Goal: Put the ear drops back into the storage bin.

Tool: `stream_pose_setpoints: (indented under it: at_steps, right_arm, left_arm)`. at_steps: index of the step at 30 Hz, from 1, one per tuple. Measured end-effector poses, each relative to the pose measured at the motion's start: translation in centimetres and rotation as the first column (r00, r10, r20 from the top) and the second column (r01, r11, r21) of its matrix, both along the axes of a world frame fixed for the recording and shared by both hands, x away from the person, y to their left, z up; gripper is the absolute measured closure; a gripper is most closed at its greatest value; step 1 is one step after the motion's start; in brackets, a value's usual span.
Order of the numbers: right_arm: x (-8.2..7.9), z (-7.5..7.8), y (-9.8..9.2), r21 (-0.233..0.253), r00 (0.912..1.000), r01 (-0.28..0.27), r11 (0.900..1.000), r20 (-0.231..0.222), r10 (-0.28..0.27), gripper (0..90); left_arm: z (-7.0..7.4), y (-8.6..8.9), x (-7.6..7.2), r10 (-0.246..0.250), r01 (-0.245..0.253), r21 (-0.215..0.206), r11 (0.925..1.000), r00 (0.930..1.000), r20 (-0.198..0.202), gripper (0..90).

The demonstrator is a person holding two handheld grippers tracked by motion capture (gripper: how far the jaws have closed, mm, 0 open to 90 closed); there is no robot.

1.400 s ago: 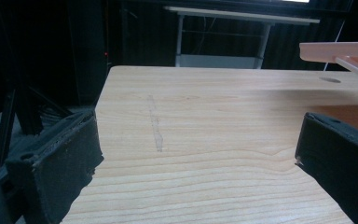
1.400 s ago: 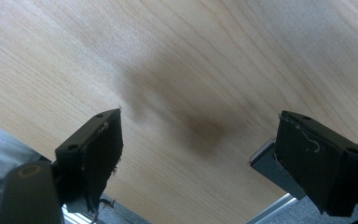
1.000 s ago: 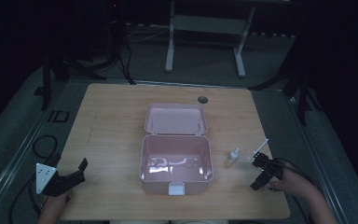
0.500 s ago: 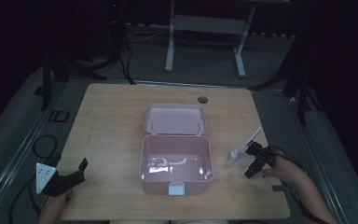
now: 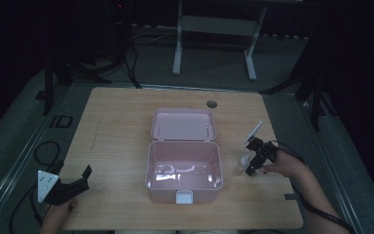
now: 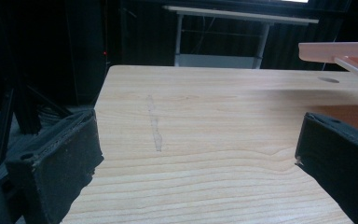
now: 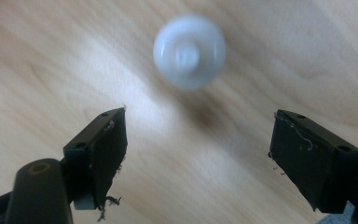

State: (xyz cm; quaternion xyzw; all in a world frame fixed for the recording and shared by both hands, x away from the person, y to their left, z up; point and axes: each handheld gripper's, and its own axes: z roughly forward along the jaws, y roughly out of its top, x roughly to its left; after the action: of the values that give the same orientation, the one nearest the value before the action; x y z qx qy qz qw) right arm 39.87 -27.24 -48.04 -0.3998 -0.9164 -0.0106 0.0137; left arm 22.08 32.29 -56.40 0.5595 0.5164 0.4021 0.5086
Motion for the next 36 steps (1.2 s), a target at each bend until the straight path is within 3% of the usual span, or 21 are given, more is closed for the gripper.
stream_pose_setpoints:
  at_steps: [5,9,17,28,33,36]
  right_arm:
    - [0.9,-0.3,1.0,-0.003,1.0000,0.007,1.000,-0.001,-0.007,15.5]
    - [1.4,-0.8,1.6,-0.017,0.9998,-0.003,1.000,-0.022,0.003,27.0]
    - [2.1,-1.4,2.8,-0.027,0.9994,-0.028,0.999,-0.019,0.028,45.8]
    - [2.4,-2.2,3.1,-0.048,0.9976,-0.052,0.998,-0.047,0.050,58.3]
    - [2.1,-1.9,3.2,-0.034,0.9924,-0.112,0.993,-0.055,0.110,59.4]
    - [1.6,-1.4,3.2,-0.055,0.9842,-0.176,0.983,-0.031,0.174,59.4]
  left_arm:
    - [0.0,0.0,0.0,-0.001,0.001,0.000,1.0000,1.0000,0.001,0.4]
    - [0.0,0.0,0.0,-0.003,0.003,0.000,1.0000,1.0000,0.002,0.4]
    - [0.0,0.0,0.0,-0.004,0.004,0.000,1.0000,1.0000,0.003,0.4]
    - [0.0,0.0,0.0,-0.006,0.006,0.001,1.0000,1.0000,0.003,0.4]
    - [0.0,0.0,0.0,-0.004,0.004,0.000,1.0000,1.0000,0.001,0.4]
    - [0.0,0.0,0.0,-0.004,0.004,0.000,1.0000,1.0000,0.001,0.4]
